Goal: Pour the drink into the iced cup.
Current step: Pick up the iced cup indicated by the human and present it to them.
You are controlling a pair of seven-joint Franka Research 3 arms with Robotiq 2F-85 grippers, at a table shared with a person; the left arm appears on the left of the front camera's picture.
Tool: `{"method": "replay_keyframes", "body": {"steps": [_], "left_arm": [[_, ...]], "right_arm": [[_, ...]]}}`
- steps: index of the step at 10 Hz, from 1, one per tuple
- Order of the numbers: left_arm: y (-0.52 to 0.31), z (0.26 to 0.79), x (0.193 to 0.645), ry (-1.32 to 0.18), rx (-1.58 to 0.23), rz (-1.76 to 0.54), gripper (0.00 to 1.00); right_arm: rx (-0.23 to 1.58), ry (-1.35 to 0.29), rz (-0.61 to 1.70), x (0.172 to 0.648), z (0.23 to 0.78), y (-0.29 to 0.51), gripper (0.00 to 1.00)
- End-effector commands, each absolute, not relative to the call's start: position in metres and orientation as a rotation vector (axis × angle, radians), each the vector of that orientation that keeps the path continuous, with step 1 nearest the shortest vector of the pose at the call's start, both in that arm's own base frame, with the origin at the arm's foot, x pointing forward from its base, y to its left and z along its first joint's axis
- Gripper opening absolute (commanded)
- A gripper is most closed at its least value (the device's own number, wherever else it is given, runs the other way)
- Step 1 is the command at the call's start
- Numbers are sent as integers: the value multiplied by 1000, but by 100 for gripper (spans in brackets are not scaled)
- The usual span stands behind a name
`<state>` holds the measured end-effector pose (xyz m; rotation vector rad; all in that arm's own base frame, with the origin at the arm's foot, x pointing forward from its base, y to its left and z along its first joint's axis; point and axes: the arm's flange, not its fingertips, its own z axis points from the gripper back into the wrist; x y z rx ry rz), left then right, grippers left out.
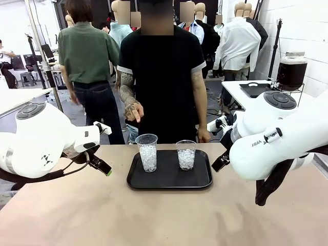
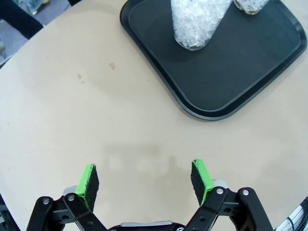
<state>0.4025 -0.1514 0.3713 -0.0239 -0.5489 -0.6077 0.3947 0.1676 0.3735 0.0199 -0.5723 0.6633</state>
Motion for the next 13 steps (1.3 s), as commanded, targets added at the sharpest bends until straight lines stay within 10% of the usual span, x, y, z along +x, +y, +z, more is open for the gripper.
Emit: {"method": "replay_keyframes", "body": {"steps": [1, 13], "left_arm": [[-151, 371, 403, -549, -24, -606, 100], [-151, 371, 403, -549, -24, -606, 100]], "right_arm": [[20, -572, 663, 395, 373, 167, 100], [20, -572, 663, 395, 373, 167, 100]]}}
